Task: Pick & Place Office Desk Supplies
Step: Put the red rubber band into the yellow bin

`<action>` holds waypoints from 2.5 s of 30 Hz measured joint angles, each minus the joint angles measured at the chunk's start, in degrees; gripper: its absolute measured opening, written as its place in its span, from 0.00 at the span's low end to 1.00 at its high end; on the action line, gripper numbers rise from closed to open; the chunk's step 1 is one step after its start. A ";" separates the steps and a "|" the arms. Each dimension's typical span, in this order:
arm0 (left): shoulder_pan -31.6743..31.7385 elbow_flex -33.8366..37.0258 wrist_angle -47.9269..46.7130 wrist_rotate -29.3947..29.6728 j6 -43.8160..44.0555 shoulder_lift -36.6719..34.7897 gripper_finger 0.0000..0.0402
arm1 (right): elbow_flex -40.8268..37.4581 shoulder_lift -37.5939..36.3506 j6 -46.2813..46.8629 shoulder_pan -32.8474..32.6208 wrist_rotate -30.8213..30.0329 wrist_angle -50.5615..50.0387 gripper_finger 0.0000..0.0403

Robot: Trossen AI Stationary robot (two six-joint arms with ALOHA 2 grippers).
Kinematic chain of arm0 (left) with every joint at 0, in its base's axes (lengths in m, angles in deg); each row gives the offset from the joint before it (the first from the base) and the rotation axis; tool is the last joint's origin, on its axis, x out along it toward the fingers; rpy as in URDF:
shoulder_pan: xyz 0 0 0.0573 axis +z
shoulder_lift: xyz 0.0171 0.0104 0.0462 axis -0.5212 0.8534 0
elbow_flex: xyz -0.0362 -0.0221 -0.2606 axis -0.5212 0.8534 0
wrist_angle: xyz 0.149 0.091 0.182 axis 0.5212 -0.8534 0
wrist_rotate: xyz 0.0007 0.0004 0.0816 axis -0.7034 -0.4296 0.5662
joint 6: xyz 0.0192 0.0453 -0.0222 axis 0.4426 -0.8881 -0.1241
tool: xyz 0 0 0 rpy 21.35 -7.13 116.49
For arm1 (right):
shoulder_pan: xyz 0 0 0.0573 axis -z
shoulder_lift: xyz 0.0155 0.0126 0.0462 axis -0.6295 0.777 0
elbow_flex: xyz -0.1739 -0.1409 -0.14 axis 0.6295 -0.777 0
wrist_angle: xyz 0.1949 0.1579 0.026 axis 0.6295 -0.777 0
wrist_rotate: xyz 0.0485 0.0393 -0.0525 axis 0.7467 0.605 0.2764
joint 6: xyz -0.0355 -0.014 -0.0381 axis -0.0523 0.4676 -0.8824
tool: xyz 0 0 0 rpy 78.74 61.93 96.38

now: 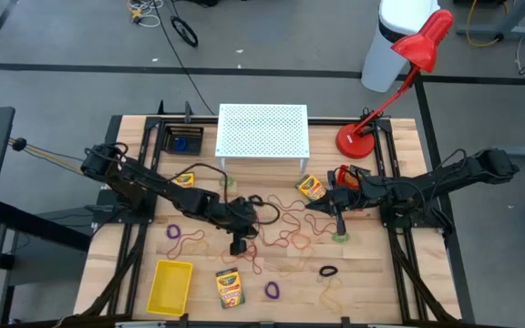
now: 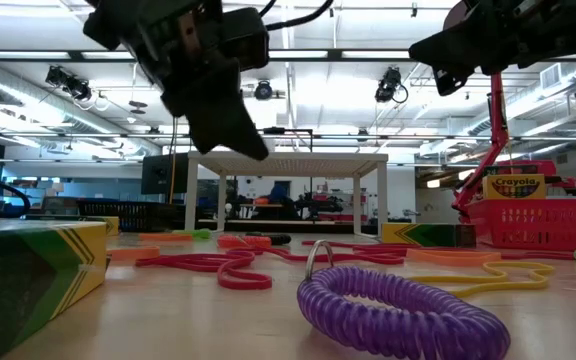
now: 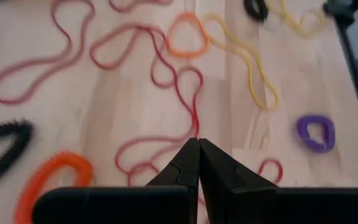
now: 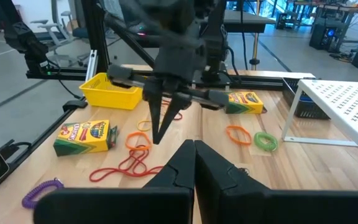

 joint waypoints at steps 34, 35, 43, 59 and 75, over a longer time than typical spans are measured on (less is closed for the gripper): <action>-0.19 -4.25 -0.94 -3.80 -17.75 14.11 0.33 | 0.02 2.46 -0.37 0.00 -0.81 0.97 0.01; -0.17 -4.25 -1.03 -3.96 -17.57 13.91 0.32 | 0.02 2.68 -0.37 0.00 -0.85 1.26 0.01; -0.19 -4.21 -3.97 -4.26 -17.26 13.12 0.15 | 0.02 2.75 -0.37 0.00 -0.85 1.38 0.01; -0.29 -4.00 -12.53 -0.51 -14.19 1.59 0.02 | 0.02 2.75 -0.39 0.00 -0.85 1.58 0.01; -1.53 -4.03 -15.24 -4.78 -2.53 -11.43 0.02 | 0.02 2.75 -0.42 0.00 -0.85 1.57 0.01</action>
